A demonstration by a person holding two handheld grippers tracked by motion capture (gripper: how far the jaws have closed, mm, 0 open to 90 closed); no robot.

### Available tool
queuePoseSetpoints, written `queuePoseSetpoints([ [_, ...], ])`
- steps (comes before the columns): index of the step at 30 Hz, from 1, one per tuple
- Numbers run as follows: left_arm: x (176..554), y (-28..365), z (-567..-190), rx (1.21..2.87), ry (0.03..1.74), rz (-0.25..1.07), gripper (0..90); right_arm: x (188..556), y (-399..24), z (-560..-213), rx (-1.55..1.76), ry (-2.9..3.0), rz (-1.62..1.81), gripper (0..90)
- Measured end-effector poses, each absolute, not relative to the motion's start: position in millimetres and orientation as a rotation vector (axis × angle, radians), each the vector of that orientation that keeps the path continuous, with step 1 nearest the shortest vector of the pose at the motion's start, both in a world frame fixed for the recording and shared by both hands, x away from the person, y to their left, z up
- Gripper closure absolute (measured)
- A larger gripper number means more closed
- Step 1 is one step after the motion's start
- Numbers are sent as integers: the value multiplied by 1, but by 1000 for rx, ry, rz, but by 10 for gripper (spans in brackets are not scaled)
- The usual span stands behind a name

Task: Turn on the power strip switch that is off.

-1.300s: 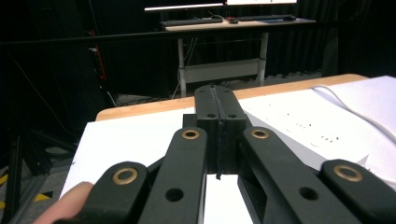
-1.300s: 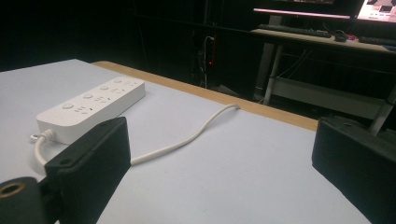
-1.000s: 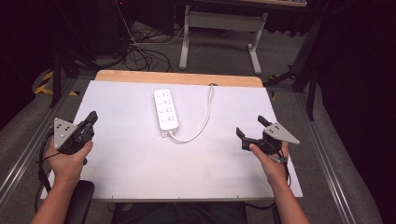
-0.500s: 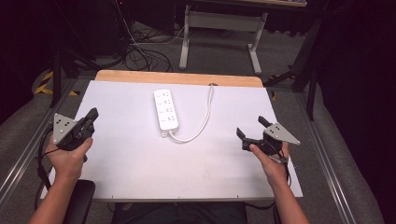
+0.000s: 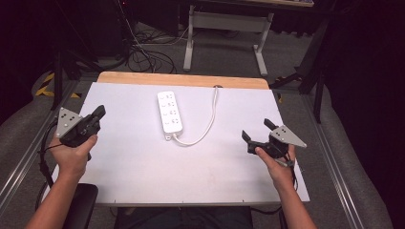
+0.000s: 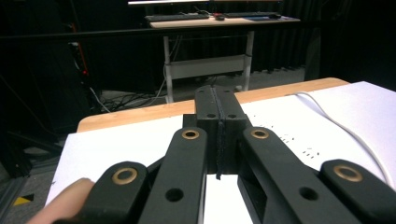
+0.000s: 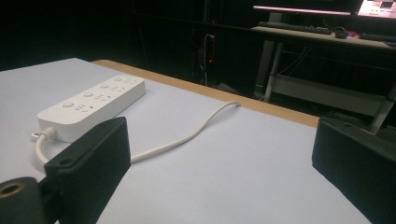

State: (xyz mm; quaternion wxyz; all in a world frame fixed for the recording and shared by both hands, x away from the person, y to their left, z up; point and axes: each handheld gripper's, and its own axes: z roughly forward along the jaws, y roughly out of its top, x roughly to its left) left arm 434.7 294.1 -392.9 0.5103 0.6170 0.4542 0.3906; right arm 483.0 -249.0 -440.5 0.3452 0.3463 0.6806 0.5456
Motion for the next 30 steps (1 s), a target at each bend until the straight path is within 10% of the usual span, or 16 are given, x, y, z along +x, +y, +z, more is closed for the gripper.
queuePoseSetpoints([
  [30, 503, 253, -383, 1674, 1087, 888, 899, 483, -251, -440, 901, 1762, 1418, 51],
])
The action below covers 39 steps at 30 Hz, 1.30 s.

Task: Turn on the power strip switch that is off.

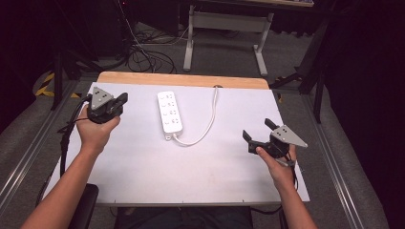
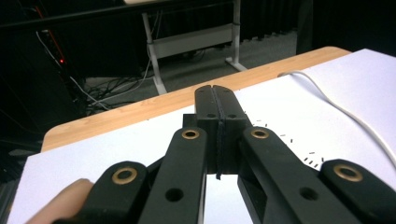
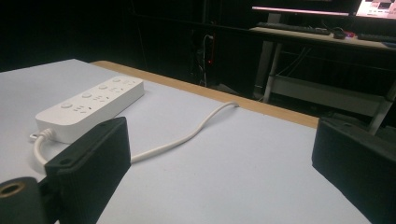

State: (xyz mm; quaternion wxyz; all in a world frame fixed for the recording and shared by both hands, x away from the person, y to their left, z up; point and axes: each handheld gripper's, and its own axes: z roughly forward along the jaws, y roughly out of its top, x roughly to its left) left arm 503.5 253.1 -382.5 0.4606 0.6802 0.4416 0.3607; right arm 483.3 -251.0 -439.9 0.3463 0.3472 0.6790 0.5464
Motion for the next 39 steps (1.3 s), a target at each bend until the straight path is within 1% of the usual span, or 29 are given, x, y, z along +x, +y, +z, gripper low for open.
queuePoseSetpoints([
  [11, 532, 233, -386, 1747, 1087, 869, 899, 483, -252, -439, 902, 1759, 1416, 51],
  [32, 555, 211, -396, 1832, 1083, 829, 899, 483, -250, -439, 893, 1764, 1411, 51],
  [39, 571, 193, -410, 1875, 1112, 782, 899, 482, -248, -438, 883, 1763, 1413, 51],
])
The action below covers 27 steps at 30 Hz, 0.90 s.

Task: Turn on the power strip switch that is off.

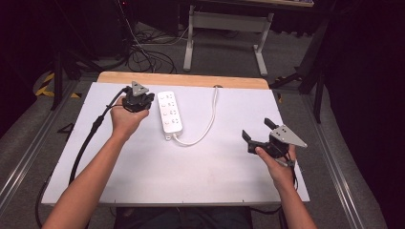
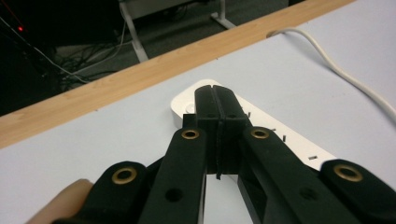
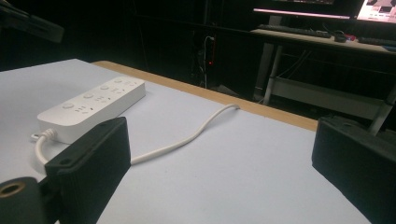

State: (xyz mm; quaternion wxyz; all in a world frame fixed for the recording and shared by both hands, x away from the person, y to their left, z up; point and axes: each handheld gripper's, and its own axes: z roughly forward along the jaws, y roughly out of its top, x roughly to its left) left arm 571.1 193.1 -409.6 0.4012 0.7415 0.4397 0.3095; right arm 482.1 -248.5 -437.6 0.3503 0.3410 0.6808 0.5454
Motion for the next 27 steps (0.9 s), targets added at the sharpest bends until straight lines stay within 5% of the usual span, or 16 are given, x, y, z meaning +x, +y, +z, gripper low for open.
queuePoseSetpoints([
  [27, 619, 167, -435, 2026, 1201, 721, 899, 481, -249, -438, 879, 1767, 1409, 50],
])
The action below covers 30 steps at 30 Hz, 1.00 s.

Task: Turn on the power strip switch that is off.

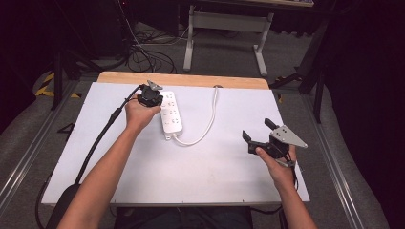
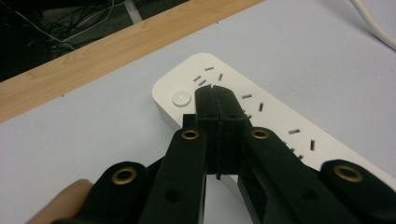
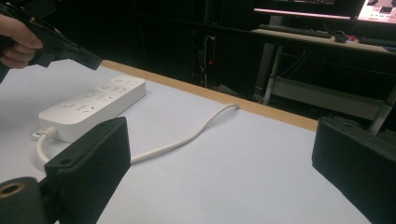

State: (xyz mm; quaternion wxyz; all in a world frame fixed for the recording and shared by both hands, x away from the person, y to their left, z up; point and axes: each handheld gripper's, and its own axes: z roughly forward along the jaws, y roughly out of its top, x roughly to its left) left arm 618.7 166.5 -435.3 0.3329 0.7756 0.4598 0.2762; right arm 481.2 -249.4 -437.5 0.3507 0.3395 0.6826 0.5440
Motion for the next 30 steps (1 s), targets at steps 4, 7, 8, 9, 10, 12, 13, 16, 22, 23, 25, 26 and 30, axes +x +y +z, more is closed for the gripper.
queuePoseSetpoints([
  [4, 624, 161, -440, 2062, 1196, 708, 899, 481, -249, -438, 879, 1769, 1409, 50],
  [7, 628, 156, -442, 2076, 1201, 699, 899, 481, -249, -438, 879, 1769, 1409, 50],
  [8, 630, 155, -444, 2081, 1212, 693, 898, 481, -249, -438, 879, 1769, 1407, 50],
  [9, 631, 155, -445, 2087, 1216, 694, 899, 481, -249, -438, 880, 1770, 1408, 50],
  [10, 633, 155, -446, 2094, 1228, 693, 898, 481, -249, -438, 879, 1769, 1410, 50],
  [12, 635, 157, -447, 2094, 1251, 689, 899, 481, -250, -438, 877, 1770, 1407, 51],
  [13, 637, 159, -448, 2098, 1257, 689, 898, 481, -250, -438, 877, 1771, 1405, 50],
  [16, 638, 162, -449, 2094, 1273, 674, 898, 481, -250, -438, 877, 1770, 1408, 50],
  [22, 639, 161, -449, 2086, 1268, 651, 898, 481, -249, -438, 878, 1773, 1407, 50],
  [23, 640, 161, -450, 2094, 1266, 652, 898, 481, -249, -438, 877, 1773, 1408, 50],
  [25, 640, 162, -453, 2097, 1270, 648, 897, 481, -248, -438, 878, 1774, 1406, 50],
  [26, 641, 162, -453, 2091, 1274, 645, 897, 481, -249, -439, 881, 1776, 1406, 50],
  [30, 641, 160, -453, 2085, 1266, 626, 897, 481, -249, -439, 883, 1776, 1403, 49],
])
